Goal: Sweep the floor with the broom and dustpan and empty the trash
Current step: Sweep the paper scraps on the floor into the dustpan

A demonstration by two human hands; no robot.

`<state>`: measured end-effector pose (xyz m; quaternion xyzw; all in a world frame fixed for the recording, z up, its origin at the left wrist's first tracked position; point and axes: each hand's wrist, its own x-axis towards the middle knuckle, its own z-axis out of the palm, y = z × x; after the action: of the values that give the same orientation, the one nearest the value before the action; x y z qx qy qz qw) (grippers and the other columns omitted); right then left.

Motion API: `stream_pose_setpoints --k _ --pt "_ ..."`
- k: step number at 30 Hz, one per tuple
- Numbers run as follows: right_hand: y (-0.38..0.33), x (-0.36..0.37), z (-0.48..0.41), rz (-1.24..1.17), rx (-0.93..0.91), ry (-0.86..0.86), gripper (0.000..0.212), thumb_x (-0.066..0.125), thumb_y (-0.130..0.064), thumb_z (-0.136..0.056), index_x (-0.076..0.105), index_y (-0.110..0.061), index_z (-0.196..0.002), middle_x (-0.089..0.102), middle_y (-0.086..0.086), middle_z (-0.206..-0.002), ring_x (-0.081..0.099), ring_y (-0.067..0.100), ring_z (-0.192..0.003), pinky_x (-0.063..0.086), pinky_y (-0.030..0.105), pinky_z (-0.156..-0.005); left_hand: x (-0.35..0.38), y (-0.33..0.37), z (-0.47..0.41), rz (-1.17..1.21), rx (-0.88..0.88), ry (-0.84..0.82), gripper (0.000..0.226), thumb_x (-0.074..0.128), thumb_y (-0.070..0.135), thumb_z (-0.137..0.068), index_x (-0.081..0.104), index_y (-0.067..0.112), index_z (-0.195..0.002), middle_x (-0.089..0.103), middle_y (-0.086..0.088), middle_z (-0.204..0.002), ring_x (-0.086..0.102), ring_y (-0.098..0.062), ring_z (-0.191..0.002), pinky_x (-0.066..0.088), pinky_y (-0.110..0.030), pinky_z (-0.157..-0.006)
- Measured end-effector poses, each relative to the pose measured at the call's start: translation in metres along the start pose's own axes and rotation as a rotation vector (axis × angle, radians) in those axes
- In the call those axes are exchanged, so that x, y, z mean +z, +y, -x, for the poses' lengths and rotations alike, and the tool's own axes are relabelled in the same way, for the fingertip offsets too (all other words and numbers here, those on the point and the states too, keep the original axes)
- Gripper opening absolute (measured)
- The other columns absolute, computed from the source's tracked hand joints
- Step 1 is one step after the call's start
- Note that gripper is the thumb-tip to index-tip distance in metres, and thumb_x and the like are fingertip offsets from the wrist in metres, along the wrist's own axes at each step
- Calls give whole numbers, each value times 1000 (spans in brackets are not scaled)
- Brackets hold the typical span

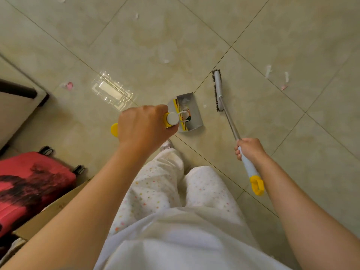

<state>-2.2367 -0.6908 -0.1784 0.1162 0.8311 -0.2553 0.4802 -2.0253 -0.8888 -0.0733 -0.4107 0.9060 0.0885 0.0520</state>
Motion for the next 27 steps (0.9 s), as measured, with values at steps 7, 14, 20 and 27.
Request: stream_pose_setpoints --k 7,14,20,27 --pt "-20 36 -34 73 22 54 29 41 -2 -90 47 -2 -61 49 14 -59 43 21 -45 36 25 -44 -2 14 -40 -62 82 -103 37 52 55 -86 44 22 -70 47 2 -58 44 -24 -53 25 -26 -53" --pt "-32 46 -33 91 46 -60 29 41 0 -93 50 -3 -65 45 11 -58 41 20 -47 35 13 -32 -6 15 -60 -69 64 -147 39 50 58 -87 44 22 -71 46 2 -60 47 -25 -57 31 -28 -56" --pt "-7 25 -11 111 -20 -211 23 45 -6 -97 53 -1 -76 47 10 -63 41 18 -48 36 17 -33 -5 20 -59 -30 38 -109 38 55 54 -85 48 21 -68 49 1 -55 51 -27 -54 32 -26 -54" --pt "12 18 5 84 -34 -157 25 41 -5 -96 48 -3 -72 44 11 -63 41 18 -46 35 18 -34 -4 14 -54 -18 50 -42 44 66 54 -77 48 19 -58 43 1 -45 43 -25 -43 26 -24 -50"
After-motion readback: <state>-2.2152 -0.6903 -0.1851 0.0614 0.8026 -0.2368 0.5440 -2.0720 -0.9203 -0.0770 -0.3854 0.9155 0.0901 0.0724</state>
